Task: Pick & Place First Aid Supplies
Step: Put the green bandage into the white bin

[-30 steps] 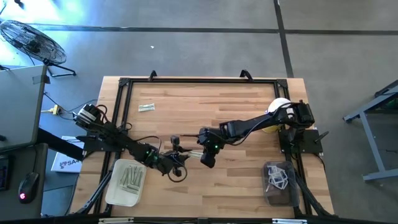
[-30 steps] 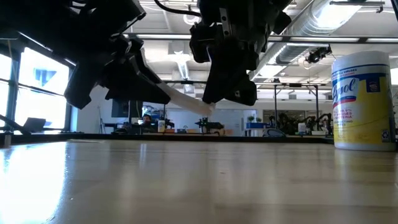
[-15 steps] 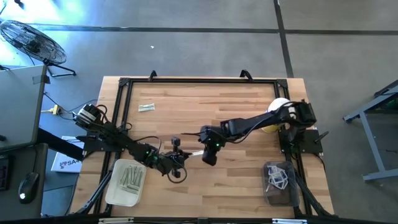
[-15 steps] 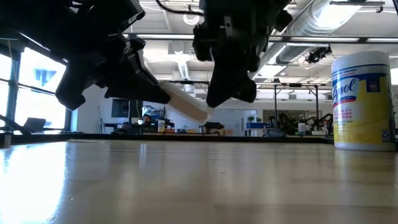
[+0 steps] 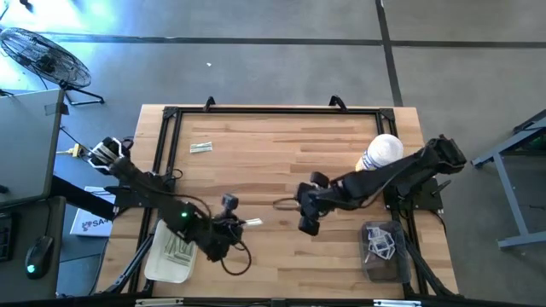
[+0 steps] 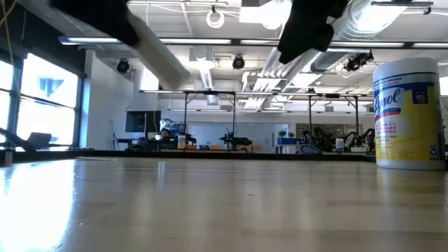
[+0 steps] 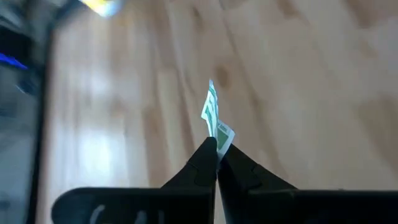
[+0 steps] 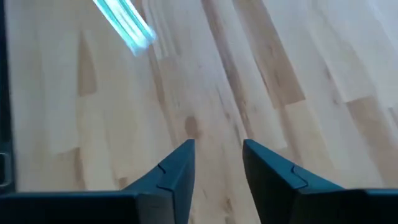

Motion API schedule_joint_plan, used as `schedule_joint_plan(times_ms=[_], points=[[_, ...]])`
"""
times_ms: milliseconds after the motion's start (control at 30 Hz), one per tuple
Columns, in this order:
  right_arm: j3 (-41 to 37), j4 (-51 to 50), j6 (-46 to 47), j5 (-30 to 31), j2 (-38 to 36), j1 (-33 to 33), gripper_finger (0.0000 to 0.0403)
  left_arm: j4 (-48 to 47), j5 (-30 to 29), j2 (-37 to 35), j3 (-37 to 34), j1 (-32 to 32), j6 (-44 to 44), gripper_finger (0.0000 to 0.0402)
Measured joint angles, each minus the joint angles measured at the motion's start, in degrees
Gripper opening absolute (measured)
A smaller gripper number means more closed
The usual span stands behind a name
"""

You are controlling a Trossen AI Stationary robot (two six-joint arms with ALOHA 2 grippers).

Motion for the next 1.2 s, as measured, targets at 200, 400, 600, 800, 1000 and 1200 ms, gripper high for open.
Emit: schedule_joint_plan(times_ms=[200,400,600,800,1000,1200], points=[[0.0,-0.86,2.35,5.72,0.38,4.77,0.0129,-35.15,12.76,-0.09,20.23,-5.1,-24.89,0.0],[-0.02,-0.84,3.42,10.56,0.8,8.33,0.013,-57.33,19.89,-0.2,29.61,-15.14,-51.04,0.0],[-0.02,-0.8,6.2,13.47,0.8,11.35,0.0129,-57.71,22.73,0.14,21.53,-24.78,-62.11,0.0],[-0.04,-0.78,9.97,15.53,0.8,14.96,0.0129,-52.17,28.4,0.18,10.01,-27.27,-70.92,0.0],[-0.07,-0.49,13.44,17.46,0.8,17.86,0.0129,-42.29,30.11,0.18,-1.21,-27.2,-73.02,0.0],[-0.07,-0.34,13.56,18.24,0.8,19.1,0.0129,-38.11,35.69,0.22,-5.12,-26.37,-76.5,0.0022]])
